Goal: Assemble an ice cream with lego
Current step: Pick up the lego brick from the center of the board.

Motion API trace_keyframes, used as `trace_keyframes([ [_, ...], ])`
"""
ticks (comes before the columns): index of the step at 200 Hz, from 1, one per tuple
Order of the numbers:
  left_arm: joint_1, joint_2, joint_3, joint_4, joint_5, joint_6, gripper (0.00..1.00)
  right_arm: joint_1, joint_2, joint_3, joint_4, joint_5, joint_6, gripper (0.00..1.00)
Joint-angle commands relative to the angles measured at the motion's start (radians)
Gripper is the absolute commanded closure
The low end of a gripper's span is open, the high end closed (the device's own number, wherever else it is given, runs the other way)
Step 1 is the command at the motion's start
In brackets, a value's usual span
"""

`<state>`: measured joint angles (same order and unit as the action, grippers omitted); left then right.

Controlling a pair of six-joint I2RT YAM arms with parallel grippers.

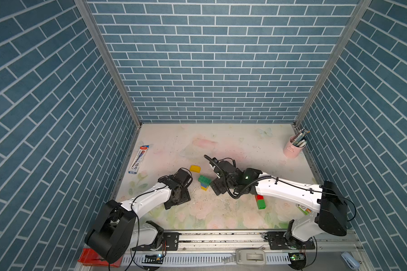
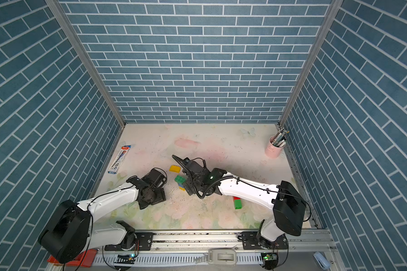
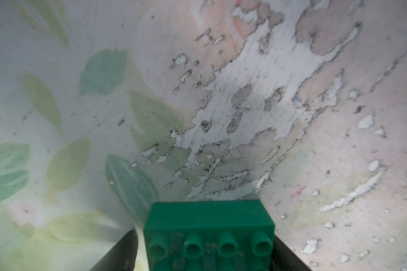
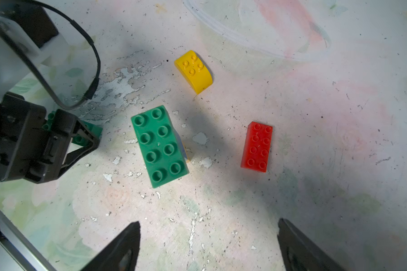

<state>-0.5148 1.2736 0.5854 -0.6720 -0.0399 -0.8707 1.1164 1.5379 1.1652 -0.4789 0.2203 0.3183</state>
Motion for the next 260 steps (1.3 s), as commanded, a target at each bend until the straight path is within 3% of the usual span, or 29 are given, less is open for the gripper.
trace_keyframes([
  [1, 0.008, 0.012, 0.020, -0.023, -0.023, 0.012, 0.17, -0.006, -0.022, -0.013, -0.004, -0.009, 0.040, 0.08],
  [84, 0.008, 0.020, 0.030, -0.021, -0.032, 0.016, 0.23, -0.012, -0.026, -0.022, -0.004, -0.015, 0.045, 0.08],
  [117, 0.008, 0.016, 0.040, -0.041, -0.040, 0.023, 0.33, -0.014, -0.024, -0.023, -0.003, -0.018, 0.047, 0.08],
  [148, 0.007, -0.020, 0.071, -0.108, -0.062, 0.049, 0.48, -0.016, -0.035, -0.036, 0.003, -0.029, 0.057, 0.08],
  [171, 0.008, -0.067, 0.109, -0.175, -0.086, 0.111, 0.55, -0.027, -0.064, -0.064, 0.019, -0.064, 0.079, 0.08],
  [211, 0.007, -0.112, 0.259, -0.281, -0.075, 0.292, 0.59, -0.063, -0.135, -0.128, 0.020, -0.153, 0.119, 0.08],
  [260, -0.046, -0.037, 0.449, -0.340, 0.003, 0.441, 0.60, -0.121, -0.211, -0.223, 0.019, -0.230, 0.152, 0.08],
])
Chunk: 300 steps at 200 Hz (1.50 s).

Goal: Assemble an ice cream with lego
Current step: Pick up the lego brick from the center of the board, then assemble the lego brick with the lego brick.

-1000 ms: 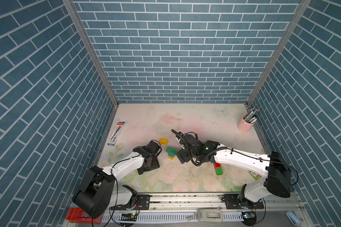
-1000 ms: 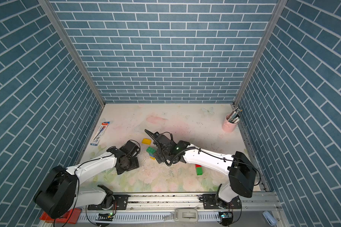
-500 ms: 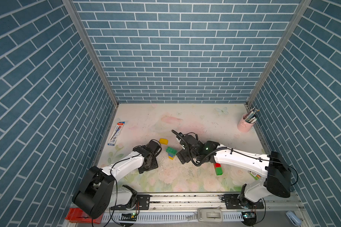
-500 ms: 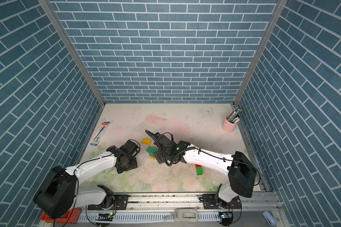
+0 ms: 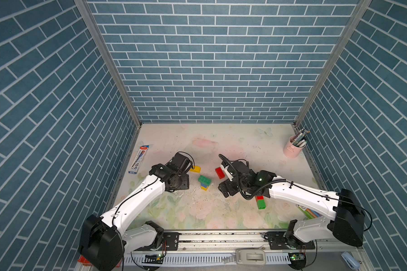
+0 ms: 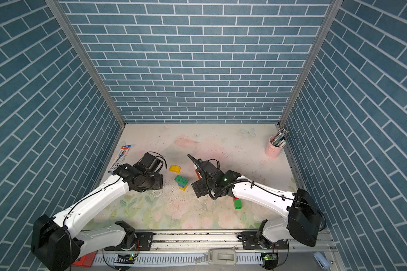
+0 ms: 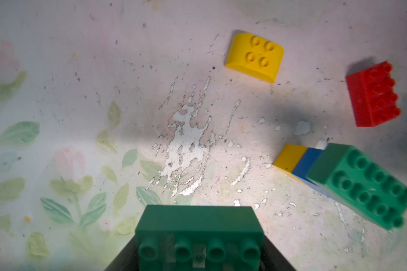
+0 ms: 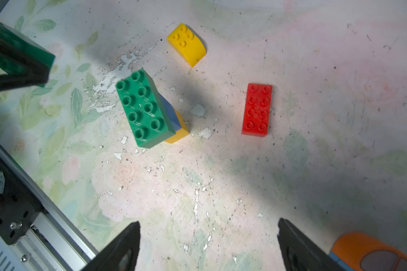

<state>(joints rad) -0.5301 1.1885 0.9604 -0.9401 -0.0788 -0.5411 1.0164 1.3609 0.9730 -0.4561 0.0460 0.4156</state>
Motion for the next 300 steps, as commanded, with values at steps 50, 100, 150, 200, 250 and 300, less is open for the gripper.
trace_keyframes([
  [50, -0.117, 0.212, 0.280, -0.133, 0.103, 0.171, 0.60, -0.060, -0.075, -0.086, 0.010, -0.099, 0.077, 0.08],
  [100, -0.184, 0.384, 0.430, -0.195, 0.122, 0.206, 0.60, -0.078, -0.096, -0.104, 0.002, -0.103, 0.080, 0.08],
  [150, -0.197, 0.466, 0.475, -0.195, 0.138, 0.216, 0.60, -0.088, -0.106, -0.109, -0.007, -0.103, 0.081, 0.08],
  [200, -0.197, 0.493, 0.471, -0.176, 0.150, 0.218, 0.60, -0.096, -0.105, -0.111, -0.003, -0.109, 0.083, 0.08],
  [250, -0.197, 0.500, 0.457, -0.169, 0.153, 0.243, 0.60, -0.099, -0.103, -0.111, -0.004, -0.112, 0.084, 0.08],
  [300, -0.196, 0.505, 0.456, -0.165, 0.133, 0.256, 0.60, -0.099, -0.100, -0.113, 0.000, -0.118, 0.089, 0.08],
])
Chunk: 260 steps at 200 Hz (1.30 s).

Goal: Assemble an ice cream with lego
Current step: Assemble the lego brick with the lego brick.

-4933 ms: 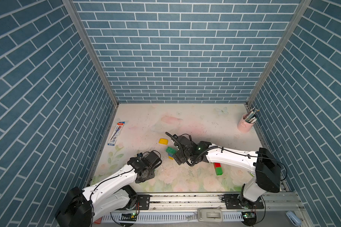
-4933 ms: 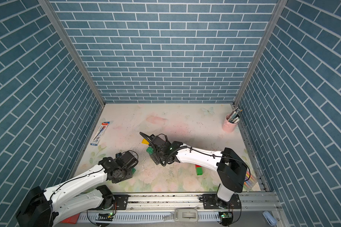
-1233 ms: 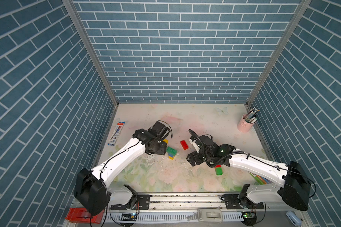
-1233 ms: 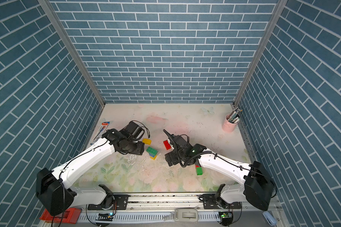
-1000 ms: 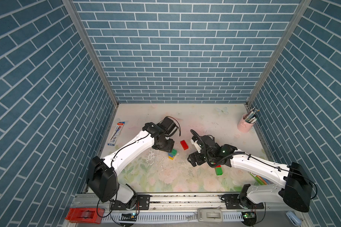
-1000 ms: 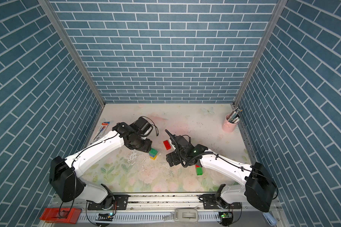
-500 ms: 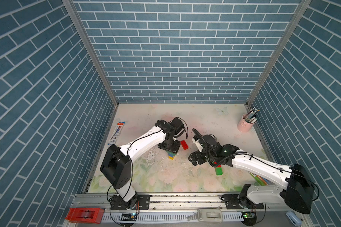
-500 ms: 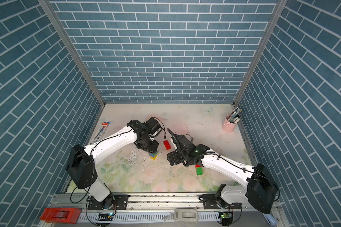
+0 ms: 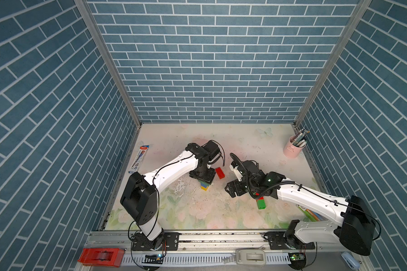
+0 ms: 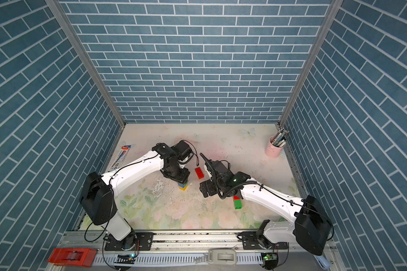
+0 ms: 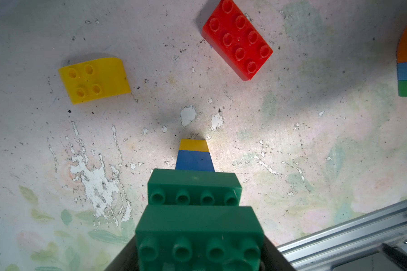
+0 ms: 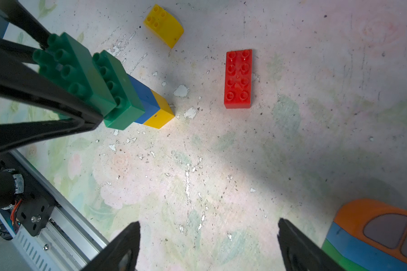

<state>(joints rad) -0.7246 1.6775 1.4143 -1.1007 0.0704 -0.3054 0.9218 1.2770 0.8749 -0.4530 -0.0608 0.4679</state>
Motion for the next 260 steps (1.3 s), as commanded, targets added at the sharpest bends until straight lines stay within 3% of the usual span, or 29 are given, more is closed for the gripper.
trace_keyframes([
  [1, -0.001, 0.016, 0.002, -0.005, -0.017, 0.019, 0.60, -0.004, -0.016, -0.014, -0.003, -0.011, 0.037, 0.08],
  [260, -0.002, 0.002, 0.012, -0.021, -0.016, 0.042, 0.59, -0.006, -0.028, -0.025, -0.007, -0.014, 0.054, 0.08],
])
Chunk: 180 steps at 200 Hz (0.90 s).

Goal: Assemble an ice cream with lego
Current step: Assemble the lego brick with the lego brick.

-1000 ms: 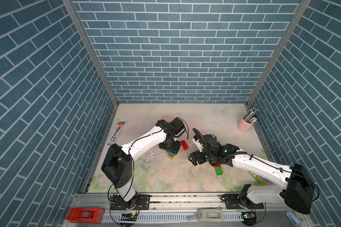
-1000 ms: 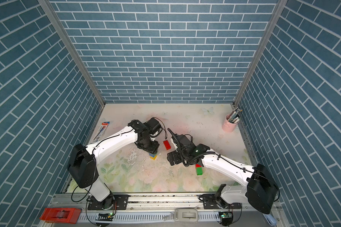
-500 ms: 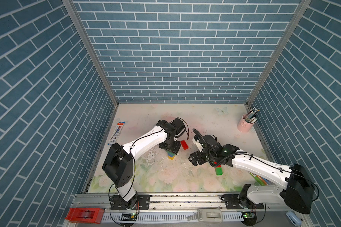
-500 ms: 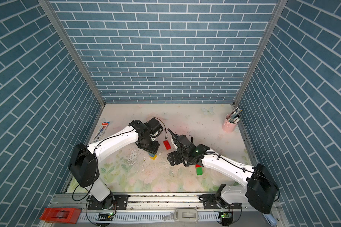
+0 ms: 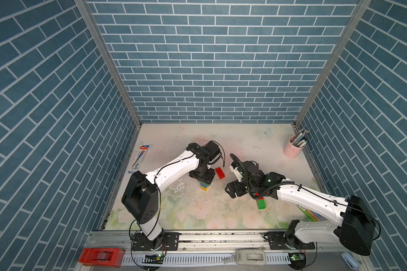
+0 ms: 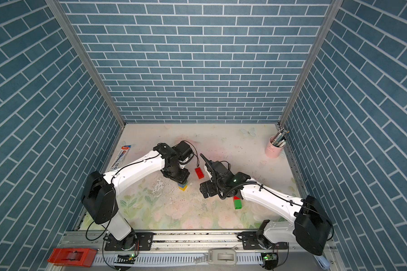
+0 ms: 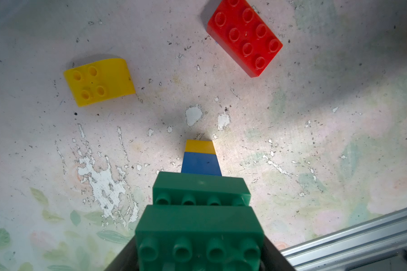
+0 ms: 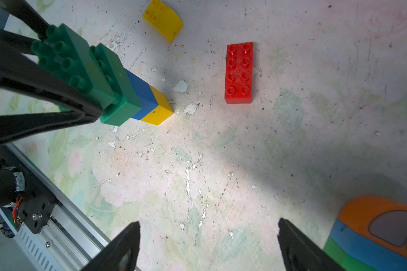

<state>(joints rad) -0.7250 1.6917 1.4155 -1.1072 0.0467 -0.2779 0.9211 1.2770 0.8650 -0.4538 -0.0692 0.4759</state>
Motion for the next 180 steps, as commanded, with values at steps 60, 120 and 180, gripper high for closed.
trace_keyframes([
  [60, -0.003, 0.002, -0.005, -0.006, 0.015, 0.032, 0.59, -0.005, -0.040, -0.021, -0.012, 0.000, 0.052, 0.08],
  [120, -0.003, 0.005, -0.030, 0.010, 0.018, 0.037, 0.59, -0.005, -0.041, -0.021, -0.015, 0.000, 0.052, 0.07],
  [180, -0.002, -0.003, -0.044, 0.027, 0.001, 0.038, 0.60, -0.005, -0.041, -0.019, -0.016, -0.003, 0.053, 0.08],
])
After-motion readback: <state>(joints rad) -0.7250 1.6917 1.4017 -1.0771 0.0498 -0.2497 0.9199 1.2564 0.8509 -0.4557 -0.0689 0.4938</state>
